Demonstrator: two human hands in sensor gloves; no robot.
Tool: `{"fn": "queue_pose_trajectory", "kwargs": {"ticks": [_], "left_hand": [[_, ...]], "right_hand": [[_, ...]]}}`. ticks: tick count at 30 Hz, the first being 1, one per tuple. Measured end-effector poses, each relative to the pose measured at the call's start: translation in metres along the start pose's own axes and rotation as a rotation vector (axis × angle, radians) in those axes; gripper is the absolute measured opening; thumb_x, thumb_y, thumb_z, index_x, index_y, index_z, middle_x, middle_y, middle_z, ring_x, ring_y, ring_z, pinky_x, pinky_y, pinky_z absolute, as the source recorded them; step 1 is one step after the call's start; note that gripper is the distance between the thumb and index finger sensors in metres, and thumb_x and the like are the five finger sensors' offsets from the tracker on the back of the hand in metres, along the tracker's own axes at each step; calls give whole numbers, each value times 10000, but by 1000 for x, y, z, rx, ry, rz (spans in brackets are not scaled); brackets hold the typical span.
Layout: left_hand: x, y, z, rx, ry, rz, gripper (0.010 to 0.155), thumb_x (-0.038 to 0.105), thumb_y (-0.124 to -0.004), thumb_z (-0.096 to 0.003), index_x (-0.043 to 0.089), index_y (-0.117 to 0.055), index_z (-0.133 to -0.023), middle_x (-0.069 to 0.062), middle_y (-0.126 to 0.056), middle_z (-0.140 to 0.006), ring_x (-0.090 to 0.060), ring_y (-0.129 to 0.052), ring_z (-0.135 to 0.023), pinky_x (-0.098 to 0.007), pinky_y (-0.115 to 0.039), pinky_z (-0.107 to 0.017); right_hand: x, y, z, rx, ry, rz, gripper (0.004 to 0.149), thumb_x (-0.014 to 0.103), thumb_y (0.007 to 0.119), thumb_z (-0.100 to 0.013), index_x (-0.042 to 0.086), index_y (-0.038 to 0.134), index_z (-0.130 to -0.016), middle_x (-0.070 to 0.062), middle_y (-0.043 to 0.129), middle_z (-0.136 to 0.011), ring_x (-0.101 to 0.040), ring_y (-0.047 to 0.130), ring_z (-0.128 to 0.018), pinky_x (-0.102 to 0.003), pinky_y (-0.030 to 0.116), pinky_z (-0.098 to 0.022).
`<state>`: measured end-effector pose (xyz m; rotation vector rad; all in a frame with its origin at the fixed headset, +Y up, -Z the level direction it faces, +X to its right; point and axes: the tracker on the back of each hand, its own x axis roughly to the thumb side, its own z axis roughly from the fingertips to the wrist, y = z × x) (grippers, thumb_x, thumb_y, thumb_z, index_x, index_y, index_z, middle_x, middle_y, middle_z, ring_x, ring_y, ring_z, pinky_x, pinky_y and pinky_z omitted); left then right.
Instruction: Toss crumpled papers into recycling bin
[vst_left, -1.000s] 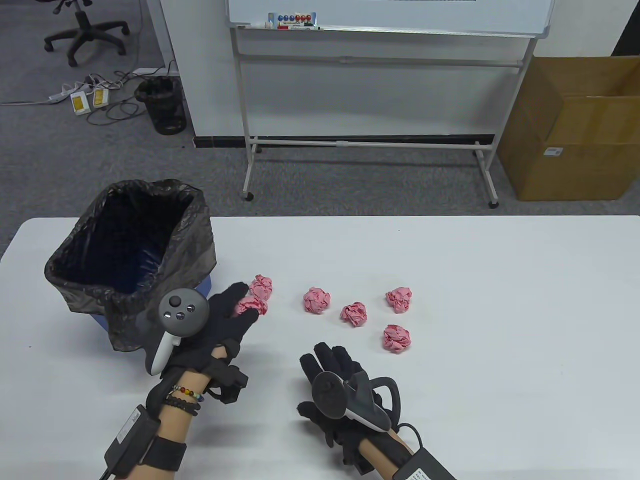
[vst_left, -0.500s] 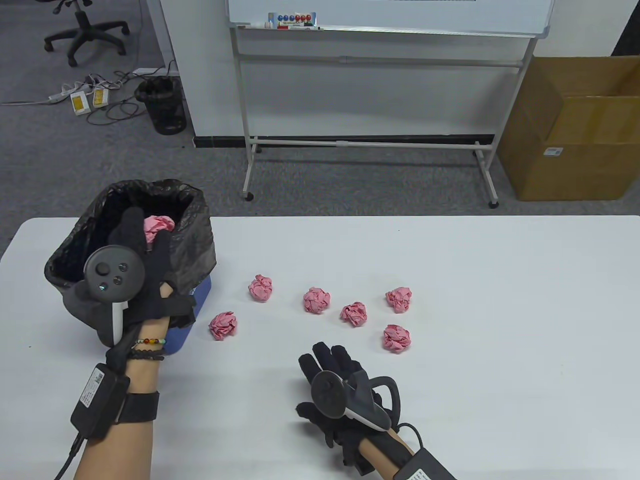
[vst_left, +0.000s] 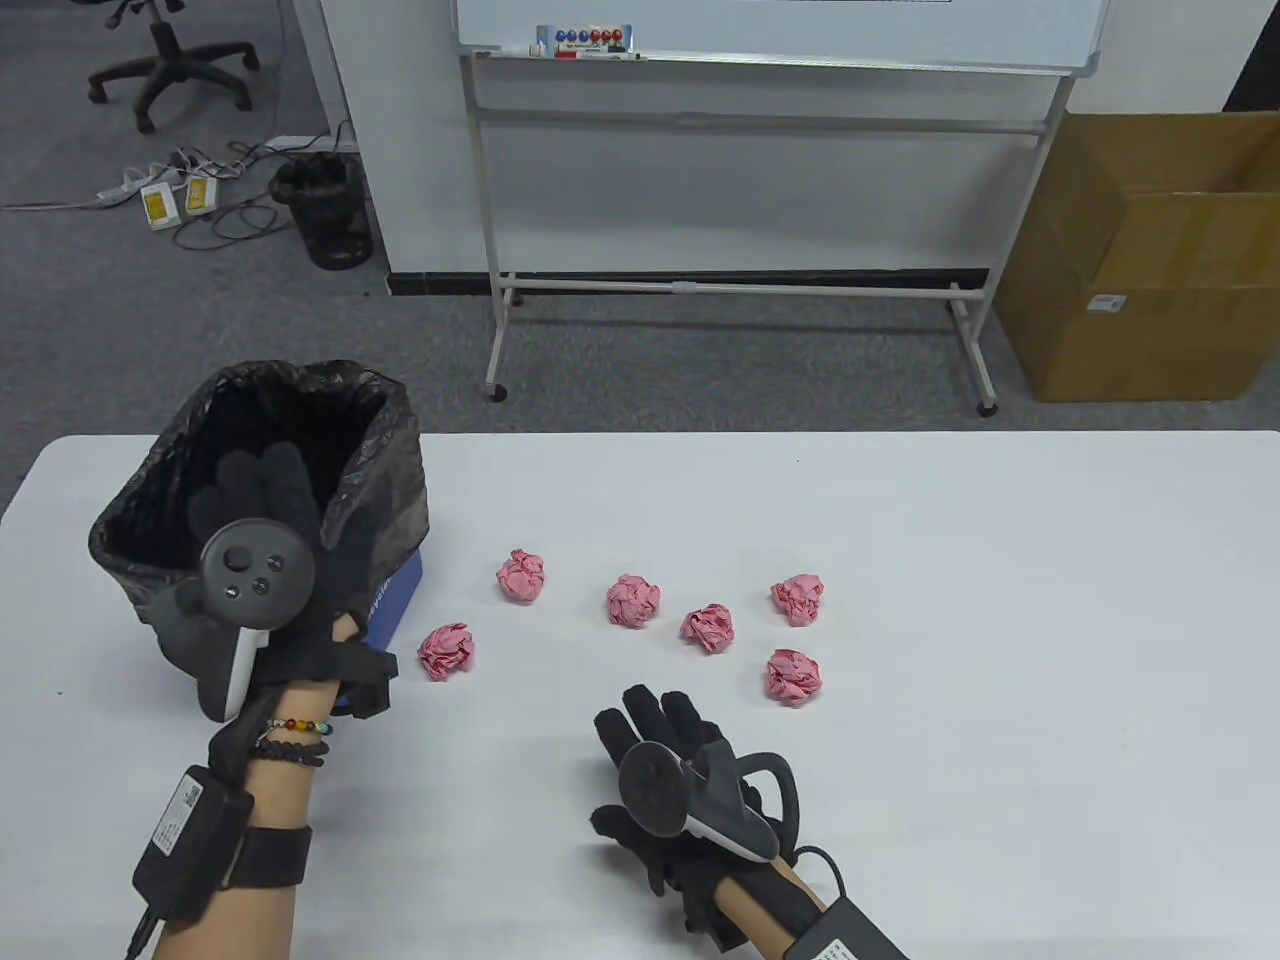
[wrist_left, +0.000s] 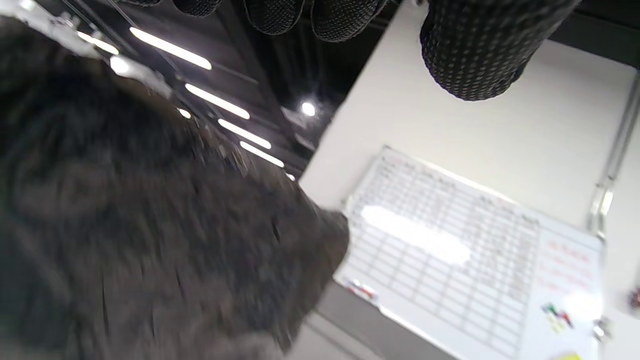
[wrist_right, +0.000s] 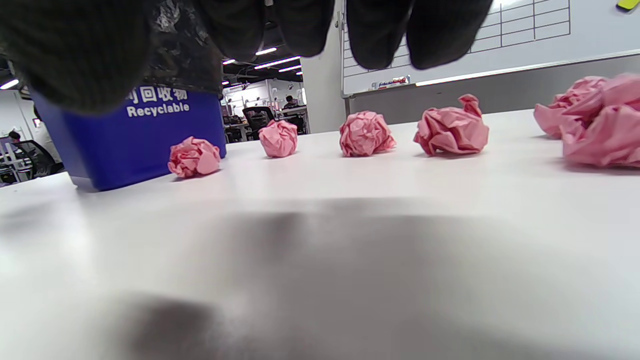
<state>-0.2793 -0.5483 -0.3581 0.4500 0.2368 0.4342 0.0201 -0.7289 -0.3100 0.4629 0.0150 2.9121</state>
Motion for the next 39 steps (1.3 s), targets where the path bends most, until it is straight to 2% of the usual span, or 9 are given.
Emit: {"fn": "queue_pose_trajectory", "kwargs": {"ticks": [4,9,14,21,23,25,29,33,39], "left_hand": [[19,-17,19,-35,-114,-36,819,543,-766,-479,189,-439,-1141,-182,-315,-1230,-487,-297,-1100,-660,-391,-744],[38,-39,45,-144,-200,-2,810,544,-768,-478,180,-468,-1137,-181,-348,-1230,-479,-331,-1105,-662,-407,-745],[45,-60,64,-198,-263,-46,807,551,-764,-476,183,-476,-1134,-170,-368,-1231,-473,-358,-1107,-657,-431,-746],[36,-94,85,-339,-345,-35,791,539,-756,-478,178,-487,-1128,-156,-398,-1228,-461,-400,-1107,-650,-430,-747],[32,-105,90,-433,-352,-21,788,543,-750,-481,185,-482,-1130,-152,-388,-1230,-458,-411,-1108,-645,-448,-749],[29,-113,93,-496,-353,2,780,533,-749,-485,187,-481,-1130,-151,-375,-1232,-460,-396,-1110,-650,-435,-749],[20,-132,101,-550,-392,10,779,535,-744,-484,192,-477,-1130,-145,-366,-1233,-460,-393,-1111,-653,-435,-748],[13,-148,107,-662,-467,-1,778,537,-734,-487,205,-454,-1133,-141,-320,-1235,-453,-355,-1115,-651,-413,-752],[4,-159,109,-667,-499,-13,777,536,-733,-484,209,-453,-1131,-142,-315,-1233,-455,-345,-1113,-653,-402,-750]], "right_hand": [[-2,1,-2,-1,11,-7,868,619,793,-313,351,463,-1070,-2,419,-1189,-383,509,-1112,-548,558,-757],[-3,-1,-2,-10,17,-13,868,620,790,-315,349,462,-1071,-5,420,-1189,-382,512,-1113,-549,559,-757],[-5,-1,-1,-13,26,-12,870,622,789,-314,350,457,-1071,-2,423,-1188,-383,516,-1112,-549,561,-756],[-8,-2,-2,-10,44,4,869,620,789,-315,350,457,-1071,-3,423,-1189,-382,520,-1111,-550,563,-755],[-10,-3,-3,-10,53,10,869,621,787,-315,351,456,-1071,-4,425,-1188,-379,519,-1112,-548,563,-756],[-13,-3,-3,-12,64,5,859,613,786,-319,348,463,-1070,-4,431,-1187,-382,522,-1110,-550,562,-755],[-20,-1,-4,22,96,29,866,616,785,-319,349,453,-1074,-6,425,-1189,-381,515,-1113,-552,559,-756],[-25,0,-6,34,116,38,869,616,788,-318,351,450,-1073,-2,422,-1189,-378,512,-1114,-553,556,-757],[-29,-2,-6,26,133,36,866,614,792,-317,353,456,-1072,-3,428,-1189,-379,511,-1114,-554,555,-757]]}}
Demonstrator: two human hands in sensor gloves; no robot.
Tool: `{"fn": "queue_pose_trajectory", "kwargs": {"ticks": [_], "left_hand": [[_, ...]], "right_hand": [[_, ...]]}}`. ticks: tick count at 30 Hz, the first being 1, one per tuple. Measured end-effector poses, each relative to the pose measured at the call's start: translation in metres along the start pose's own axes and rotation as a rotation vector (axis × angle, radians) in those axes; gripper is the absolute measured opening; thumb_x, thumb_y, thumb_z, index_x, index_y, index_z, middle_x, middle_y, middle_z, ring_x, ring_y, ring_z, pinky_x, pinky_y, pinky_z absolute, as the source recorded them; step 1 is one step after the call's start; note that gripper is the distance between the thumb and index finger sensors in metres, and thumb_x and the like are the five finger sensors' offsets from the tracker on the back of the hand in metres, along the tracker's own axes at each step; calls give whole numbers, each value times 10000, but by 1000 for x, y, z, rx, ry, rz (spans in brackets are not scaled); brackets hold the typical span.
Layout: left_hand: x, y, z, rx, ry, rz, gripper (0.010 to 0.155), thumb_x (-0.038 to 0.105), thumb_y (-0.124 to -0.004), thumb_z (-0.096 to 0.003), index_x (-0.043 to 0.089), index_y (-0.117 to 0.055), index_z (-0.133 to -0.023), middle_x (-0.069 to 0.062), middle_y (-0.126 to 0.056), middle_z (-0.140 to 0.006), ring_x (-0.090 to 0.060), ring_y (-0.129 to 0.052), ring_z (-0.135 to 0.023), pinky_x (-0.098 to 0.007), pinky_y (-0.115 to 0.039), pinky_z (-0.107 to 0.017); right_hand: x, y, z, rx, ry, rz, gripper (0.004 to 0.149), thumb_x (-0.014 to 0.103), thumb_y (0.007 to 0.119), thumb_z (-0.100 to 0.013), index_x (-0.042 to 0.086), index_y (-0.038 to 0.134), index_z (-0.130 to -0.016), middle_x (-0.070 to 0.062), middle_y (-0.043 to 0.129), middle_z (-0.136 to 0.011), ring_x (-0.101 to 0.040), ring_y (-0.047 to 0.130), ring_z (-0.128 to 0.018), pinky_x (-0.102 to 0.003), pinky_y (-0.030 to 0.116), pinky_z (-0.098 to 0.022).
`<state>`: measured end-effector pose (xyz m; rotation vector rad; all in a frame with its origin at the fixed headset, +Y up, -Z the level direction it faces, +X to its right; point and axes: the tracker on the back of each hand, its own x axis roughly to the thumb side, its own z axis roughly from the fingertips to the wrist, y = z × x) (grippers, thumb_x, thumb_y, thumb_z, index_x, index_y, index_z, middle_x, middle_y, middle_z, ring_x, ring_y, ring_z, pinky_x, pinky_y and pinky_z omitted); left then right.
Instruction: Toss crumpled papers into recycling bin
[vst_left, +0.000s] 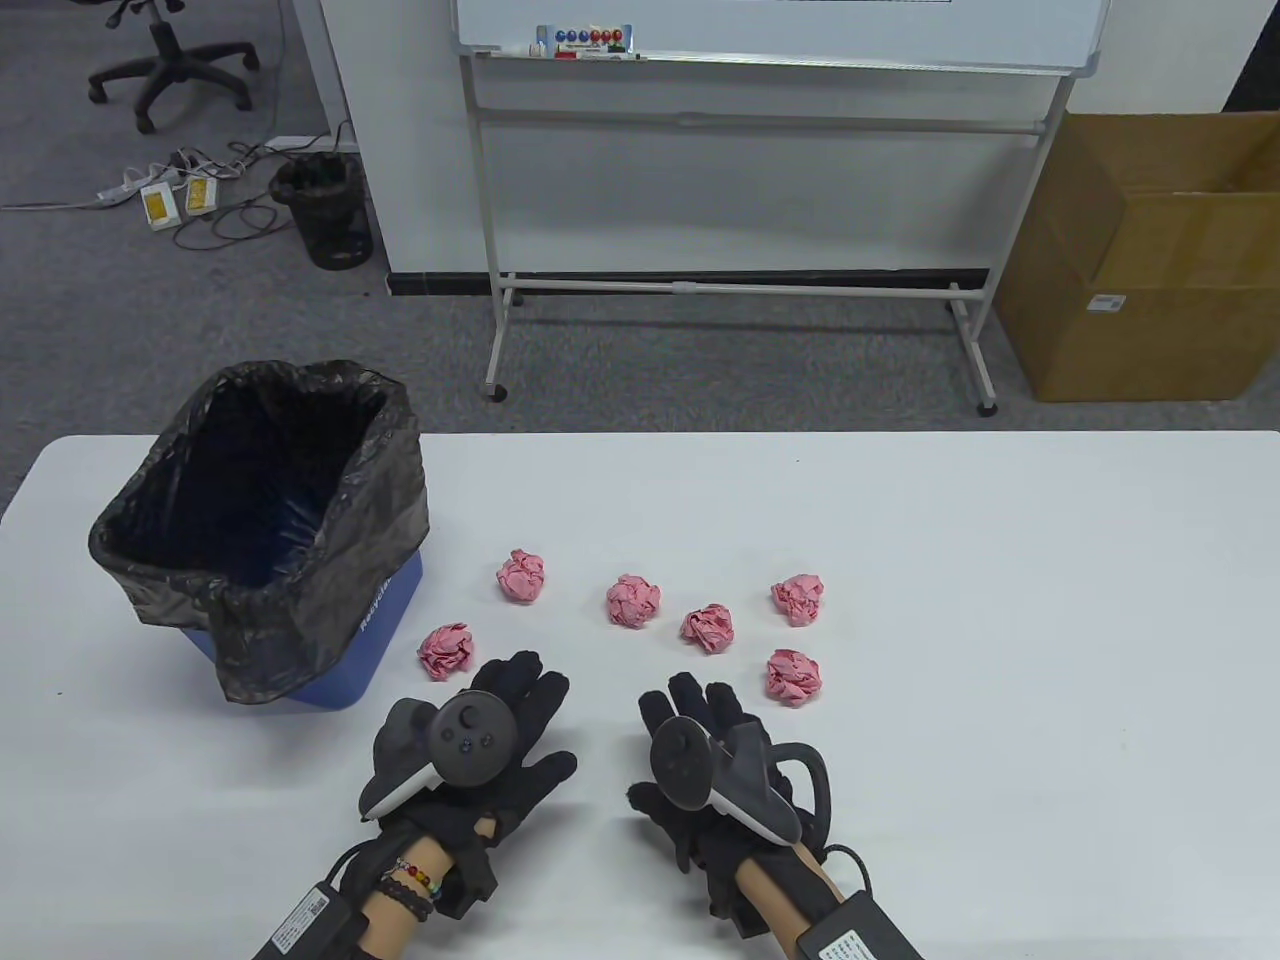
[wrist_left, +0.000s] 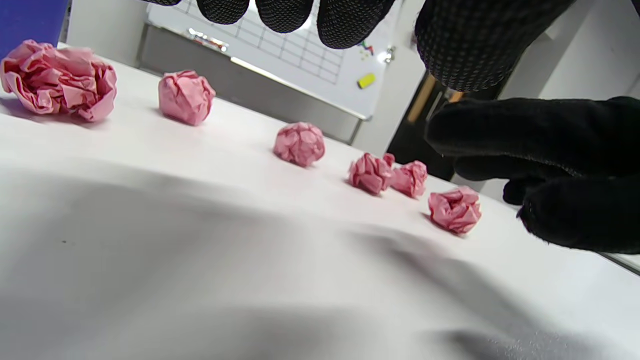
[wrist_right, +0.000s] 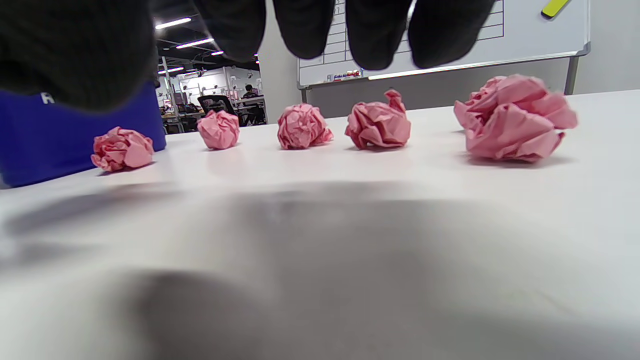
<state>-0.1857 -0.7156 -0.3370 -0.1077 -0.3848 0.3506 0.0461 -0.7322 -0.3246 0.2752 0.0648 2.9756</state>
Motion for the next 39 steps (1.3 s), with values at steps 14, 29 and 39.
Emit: {"fn": "queue_pose_trajectory", "kwargs": {"ticks": [14,29,39], "left_hand": [[7,-13,-6,-44,-45,7,788,551,-730,-477,220,-445,-1133,-134,-299,-1236,-448,-328,-1118,-652,-386,-756],[6,-12,-6,-51,-52,18,777,545,-734,-478,222,-464,-1130,-135,-308,-1237,-448,-338,-1120,-653,-386,-757],[5,-10,-5,-48,-53,15,771,543,-736,-477,223,-475,-1128,-138,-315,-1236,-446,-341,-1120,-653,-384,-757]], "right_hand": [[-23,-33,-12,-77,113,5,865,604,803,-320,347,462,-1073,-9,458,-1185,-370,540,-1109,-550,567,-754],[-104,-40,-52,-58,397,109,886,586,863,-296,347,493,-1065,-10,556,-1156,-340,677,-1057,-498,658,-719],[-96,-12,-71,-41,413,271,787,558,914,-273,387,654,-996,7,779,-1038,-282,952,-838,-377,842,-556]]}}
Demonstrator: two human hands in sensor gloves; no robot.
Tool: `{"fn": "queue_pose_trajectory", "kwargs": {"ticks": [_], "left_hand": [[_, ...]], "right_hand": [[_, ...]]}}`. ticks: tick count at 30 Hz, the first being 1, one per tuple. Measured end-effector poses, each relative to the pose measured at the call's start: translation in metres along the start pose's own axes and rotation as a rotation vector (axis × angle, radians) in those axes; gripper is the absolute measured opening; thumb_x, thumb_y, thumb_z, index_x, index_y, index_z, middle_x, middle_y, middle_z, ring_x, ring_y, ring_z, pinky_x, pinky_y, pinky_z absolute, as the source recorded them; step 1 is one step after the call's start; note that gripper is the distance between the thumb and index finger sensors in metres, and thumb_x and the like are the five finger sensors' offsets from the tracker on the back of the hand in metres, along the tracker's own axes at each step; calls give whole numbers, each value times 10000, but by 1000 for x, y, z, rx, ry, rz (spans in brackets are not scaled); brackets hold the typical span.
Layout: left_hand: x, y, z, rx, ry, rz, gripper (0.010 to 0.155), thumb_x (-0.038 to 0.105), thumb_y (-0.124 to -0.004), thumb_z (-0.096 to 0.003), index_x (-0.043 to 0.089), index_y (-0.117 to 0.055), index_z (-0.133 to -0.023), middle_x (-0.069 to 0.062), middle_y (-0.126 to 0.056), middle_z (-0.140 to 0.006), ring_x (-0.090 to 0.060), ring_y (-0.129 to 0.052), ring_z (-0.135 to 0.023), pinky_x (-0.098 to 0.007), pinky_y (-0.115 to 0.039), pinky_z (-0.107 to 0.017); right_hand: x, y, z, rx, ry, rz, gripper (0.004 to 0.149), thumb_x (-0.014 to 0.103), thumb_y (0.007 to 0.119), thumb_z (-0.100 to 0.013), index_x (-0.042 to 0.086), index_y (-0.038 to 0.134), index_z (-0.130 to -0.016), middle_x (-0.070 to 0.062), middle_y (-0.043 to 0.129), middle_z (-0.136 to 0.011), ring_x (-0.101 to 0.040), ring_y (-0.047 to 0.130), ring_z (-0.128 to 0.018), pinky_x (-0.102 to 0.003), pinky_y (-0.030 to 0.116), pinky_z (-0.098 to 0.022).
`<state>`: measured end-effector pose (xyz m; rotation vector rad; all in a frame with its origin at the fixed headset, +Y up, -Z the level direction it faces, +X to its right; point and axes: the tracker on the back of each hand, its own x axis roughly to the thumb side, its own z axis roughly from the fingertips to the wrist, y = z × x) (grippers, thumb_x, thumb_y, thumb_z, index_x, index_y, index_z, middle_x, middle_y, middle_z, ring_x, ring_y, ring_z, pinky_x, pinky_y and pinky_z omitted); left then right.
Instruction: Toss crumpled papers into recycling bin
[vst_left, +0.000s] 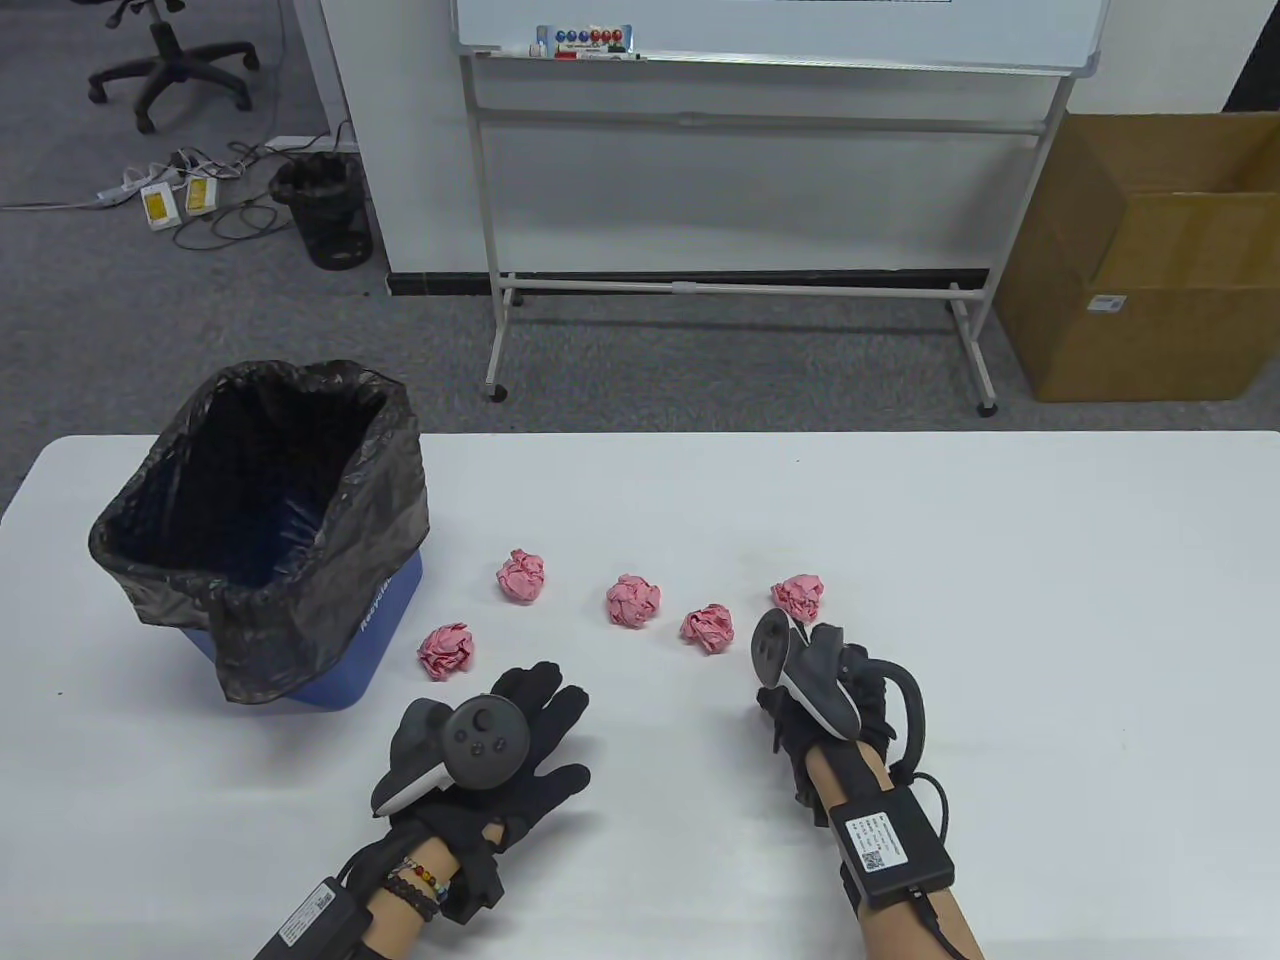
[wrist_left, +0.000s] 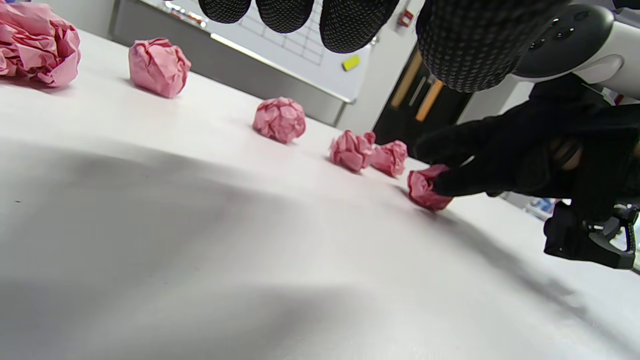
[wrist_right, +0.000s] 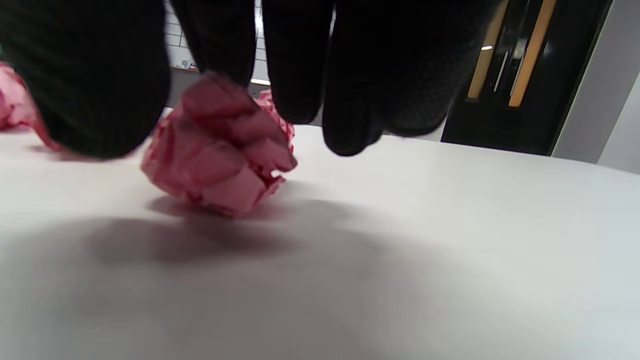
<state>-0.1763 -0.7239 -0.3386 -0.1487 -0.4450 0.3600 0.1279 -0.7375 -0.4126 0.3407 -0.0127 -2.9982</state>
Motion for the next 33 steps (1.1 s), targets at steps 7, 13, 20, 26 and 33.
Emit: {"fn": "queue_pose_trajectory", "kwargs": {"ticks": [7,13,20,26,33], "left_hand": [[0,0,1,5,-4,-1,766,542,-734,-478,222,-481,-1126,-138,-321,-1235,-445,-347,-1119,-652,-388,-755],[0,0,1,6,-9,8,763,541,-734,-478,221,-486,-1125,-136,-328,-1234,-444,-354,-1119,-651,-392,-755],[-3,1,1,13,-2,30,767,540,-734,-477,210,-487,-1124,-144,-344,-1231,-449,-375,-1115,-652,-405,-752],[-3,0,1,10,-6,57,774,538,-732,-480,201,-472,-1126,-157,-362,-1228,-458,-380,-1111,-658,-411,-748],[-4,0,0,4,-8,86,801,553,-722,-477,187,-441,-1131,-185,-378,-1222,-476,-410,-1103,-658,-432,-746]], "right_hand": [[15,9,-2,-61,6,99,695,513,949,-268,374,759,-922,37,890,-931,-187,1041,-694,-312,888,-479],[15,3,-1,-111,5,68,626,461,979,-247,331,854,-846,17,987,-817,-166,1109,-573,-271,936,-403],[12,-19,20,-131,-52,-11,634,468,981,-245,309,859,-846,9,998,-803,-164,1113,-555,-267,941,-388],[16,-28,52,-109,-134,-142,640,472,983,-244,298,859,-847,6,1002,-796,-162,1112,-546,-264,941,-382],[30,-34,83,-83,-225,-247,644,475,984,-243,292,857,-848,7,1002,-793,-158,1111,-542,-262,941,-379]]}}
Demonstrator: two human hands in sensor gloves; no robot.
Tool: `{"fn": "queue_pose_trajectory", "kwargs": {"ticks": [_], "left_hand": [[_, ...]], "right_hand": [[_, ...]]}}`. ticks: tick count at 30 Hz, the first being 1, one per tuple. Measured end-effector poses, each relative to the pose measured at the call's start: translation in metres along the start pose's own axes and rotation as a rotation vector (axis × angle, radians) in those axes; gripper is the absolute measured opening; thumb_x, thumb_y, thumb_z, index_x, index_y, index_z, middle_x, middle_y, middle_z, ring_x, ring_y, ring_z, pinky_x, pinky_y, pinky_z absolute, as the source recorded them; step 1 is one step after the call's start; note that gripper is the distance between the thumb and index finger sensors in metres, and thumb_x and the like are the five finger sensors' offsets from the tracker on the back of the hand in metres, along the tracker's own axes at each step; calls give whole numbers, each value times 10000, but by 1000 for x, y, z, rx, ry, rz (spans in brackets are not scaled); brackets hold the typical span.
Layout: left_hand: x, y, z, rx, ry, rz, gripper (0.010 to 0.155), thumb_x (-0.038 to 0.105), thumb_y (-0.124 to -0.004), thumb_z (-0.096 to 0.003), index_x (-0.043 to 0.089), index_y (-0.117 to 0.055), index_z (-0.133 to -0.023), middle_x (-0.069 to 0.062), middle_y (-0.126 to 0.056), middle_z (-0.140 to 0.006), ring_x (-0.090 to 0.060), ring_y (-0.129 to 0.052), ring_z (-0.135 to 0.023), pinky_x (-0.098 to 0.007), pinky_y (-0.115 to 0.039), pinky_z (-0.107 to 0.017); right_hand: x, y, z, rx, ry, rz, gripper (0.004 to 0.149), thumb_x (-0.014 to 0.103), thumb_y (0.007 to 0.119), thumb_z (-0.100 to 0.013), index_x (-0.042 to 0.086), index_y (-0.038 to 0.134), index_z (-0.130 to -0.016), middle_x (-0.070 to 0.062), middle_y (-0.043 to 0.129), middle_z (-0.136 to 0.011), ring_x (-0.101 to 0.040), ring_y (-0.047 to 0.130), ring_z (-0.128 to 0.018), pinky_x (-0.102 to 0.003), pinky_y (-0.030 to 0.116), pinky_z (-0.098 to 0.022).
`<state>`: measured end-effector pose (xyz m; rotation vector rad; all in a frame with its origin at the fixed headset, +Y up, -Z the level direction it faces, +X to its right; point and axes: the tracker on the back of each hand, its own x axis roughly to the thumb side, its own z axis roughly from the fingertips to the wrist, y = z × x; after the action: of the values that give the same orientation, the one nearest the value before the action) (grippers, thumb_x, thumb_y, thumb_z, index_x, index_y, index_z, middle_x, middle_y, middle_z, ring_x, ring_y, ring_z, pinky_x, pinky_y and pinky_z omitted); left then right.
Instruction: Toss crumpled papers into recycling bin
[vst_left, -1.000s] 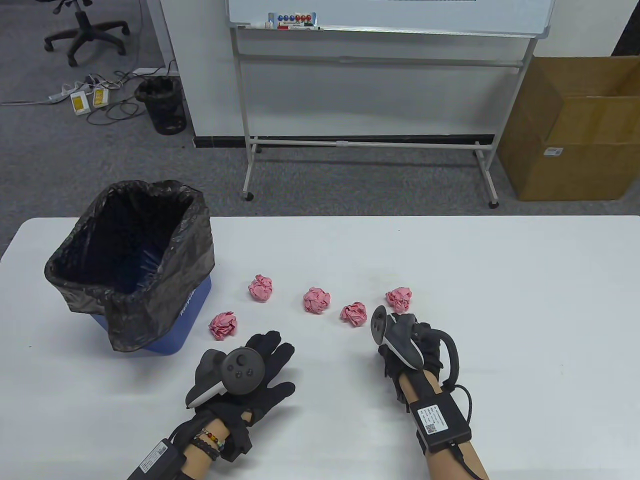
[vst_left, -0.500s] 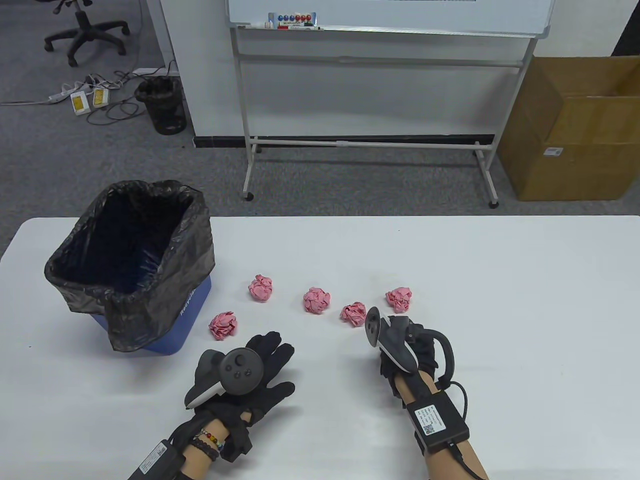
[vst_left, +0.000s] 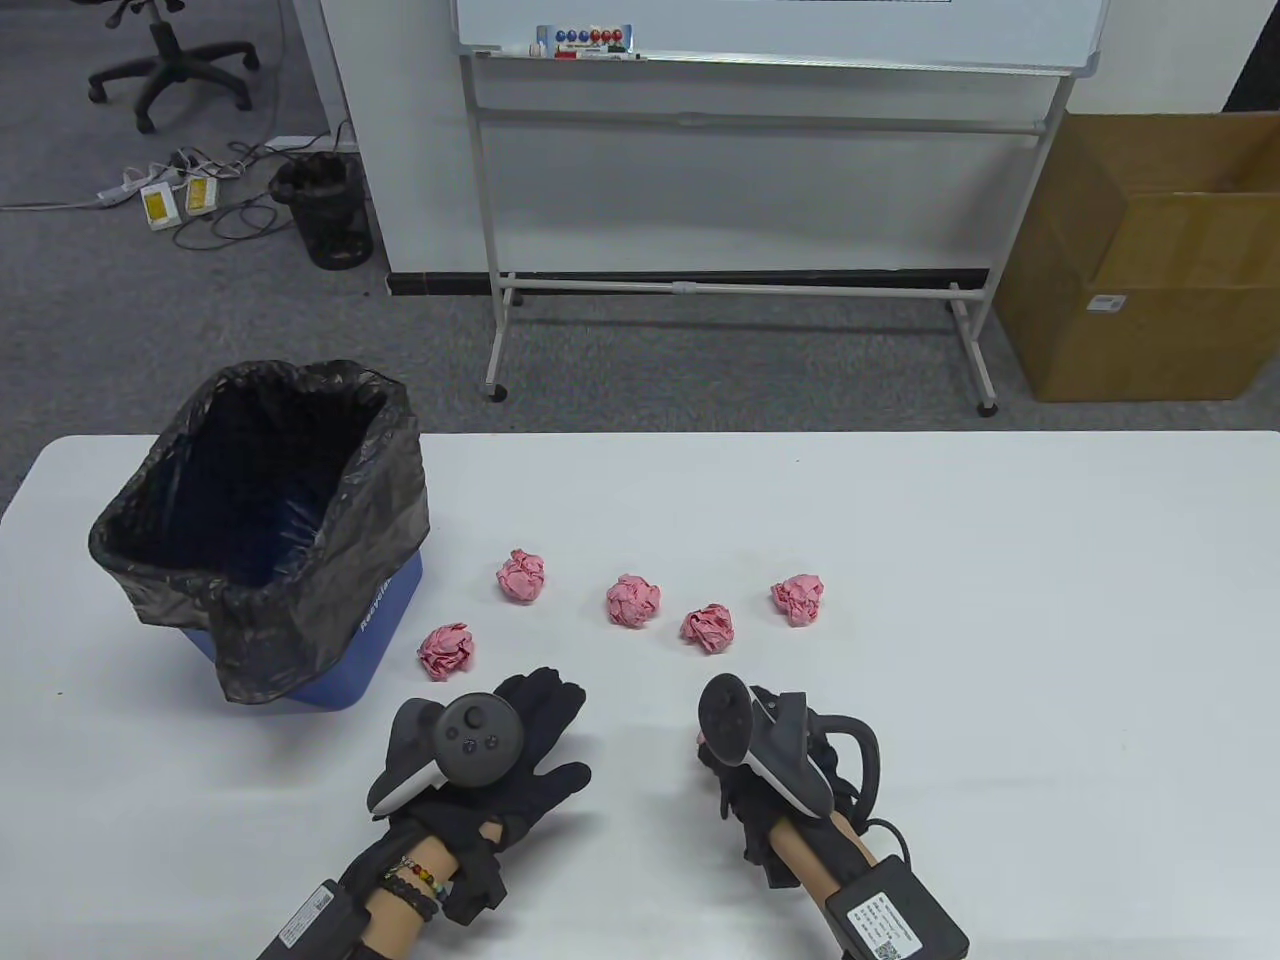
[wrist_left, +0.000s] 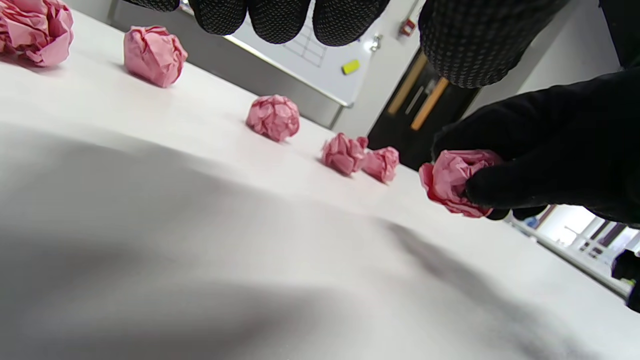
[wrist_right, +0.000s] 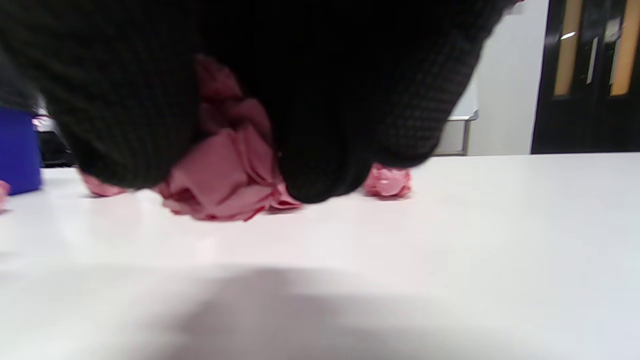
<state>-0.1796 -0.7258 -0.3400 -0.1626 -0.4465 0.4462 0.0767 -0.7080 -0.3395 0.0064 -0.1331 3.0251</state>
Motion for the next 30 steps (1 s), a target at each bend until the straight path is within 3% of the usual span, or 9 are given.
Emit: {"fn": "queue_pose_trajectory", "kwargs": {"ticks": [6,10,14,19,25,30], "left_hand": [[-6,-1,-1,-9,-4,145,854,607,-698,-462,172,-410,-1138,-245,-377,-1204,-450,-645,-1047,-587,-645,-716],[-12,-5,-3,-52,-21,352,876,628,-697,-455,157,-414,-1137,-277,-505,-1170,-426,-816,-956,-560,-752,-653],[-15,-8,-5,-88,-33,443,856,611,-720,-453,127,-483,-1118,-273,-676,-1094,-341,-991,-791,-481,-878,-537],[-13,-11,-8,-124,-34,433,768,553,-754,-459,118,-599,-1073,-236,-817,-1001,-266,-1075,-658,-416,-940,-442],[-17,-12,-9,-138,-35,590,703,484,-794,-482,60,-655,-1026,-232,-894,-922,-234,-1120,-622,-389,-982,-414],[-13,-7,-8,-60,6,549,668,432,-846,-466,19,-712,-973,-250,-948,-845,-209,-1156,-573,-358,-1016,-377]], "right_hand": [[20,-3,14,40,-100,-162,652,474,984,-238,286,851,-848,10,998,-794,-156,1111,-542,-259,941,-380],[32,-4,19,59,-142,-268,655,471,986,-234,284,849,-846,8,998,-791,-155,1112,-540,-258,945,-371],[42,-3,22,76,-195,-345,661,463,993,-229,272,849,-845,4,999,-790,-157,1115,-536,-255,949,-368],[54,-4,24,102,-225,-427,658,426,1002,-233,249,849,-848,-16,1003,-789,-167,1128,-520,-237,965,-351],[56,-3,25,80,-231,-446,659,411,1000,-239,241,836,-855,-21,998,-797,-169,1133,-529,-233,972,-356],[54,2,24,96,-227,-487,666,395,989,-262,257,801,-886,-10,964,-838,-173,1111,-583,-241,960,-394]]}}
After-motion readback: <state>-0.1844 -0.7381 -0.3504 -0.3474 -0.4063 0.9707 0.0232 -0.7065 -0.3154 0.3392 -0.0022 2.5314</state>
